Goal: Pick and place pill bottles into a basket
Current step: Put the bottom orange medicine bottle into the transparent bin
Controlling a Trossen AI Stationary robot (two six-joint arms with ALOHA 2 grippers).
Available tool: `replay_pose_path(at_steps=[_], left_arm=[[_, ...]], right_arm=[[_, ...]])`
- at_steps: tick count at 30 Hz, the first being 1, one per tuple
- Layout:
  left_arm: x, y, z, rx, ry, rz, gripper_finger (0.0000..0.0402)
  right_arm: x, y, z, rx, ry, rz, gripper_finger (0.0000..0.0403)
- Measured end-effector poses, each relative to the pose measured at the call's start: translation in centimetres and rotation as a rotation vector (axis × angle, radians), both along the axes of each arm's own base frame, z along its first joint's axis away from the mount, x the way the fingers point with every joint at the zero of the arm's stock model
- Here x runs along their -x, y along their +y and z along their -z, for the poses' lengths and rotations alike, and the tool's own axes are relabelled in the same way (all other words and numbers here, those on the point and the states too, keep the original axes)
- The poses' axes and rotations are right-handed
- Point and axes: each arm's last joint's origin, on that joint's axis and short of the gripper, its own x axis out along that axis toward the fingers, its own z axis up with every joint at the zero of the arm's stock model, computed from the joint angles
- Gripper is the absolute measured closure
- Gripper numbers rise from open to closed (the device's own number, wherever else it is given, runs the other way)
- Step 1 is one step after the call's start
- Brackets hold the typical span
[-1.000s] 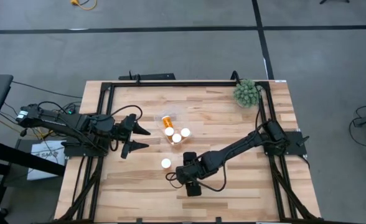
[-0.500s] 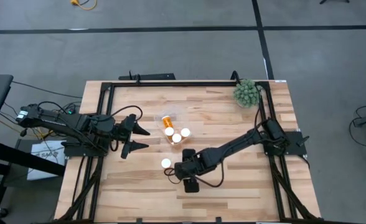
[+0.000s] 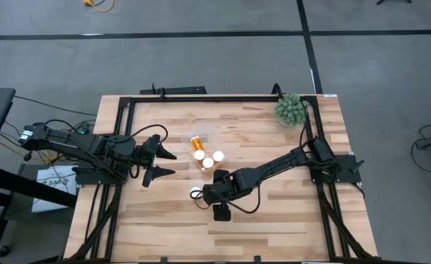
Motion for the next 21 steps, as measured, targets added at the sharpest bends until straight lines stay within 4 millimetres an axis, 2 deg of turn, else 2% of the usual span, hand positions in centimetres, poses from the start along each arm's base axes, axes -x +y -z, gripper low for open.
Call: replay_pose_path(at_steps=[11, 21], left_arm=[[0.0, 0.01, 0.0, 0.0, 0.0, 0.0, 0.0136], [0.0, 0.01, 0.0, 0.0, 0.0, 0.0, 0.0136]], right_arm=[[-0.13, -0.43, -0.7, -0.015, 0.015, 0.002, 0.0222], [0.26, -0.44, -0.28, -0.008, 0.063, -0.002, 0.0238]])
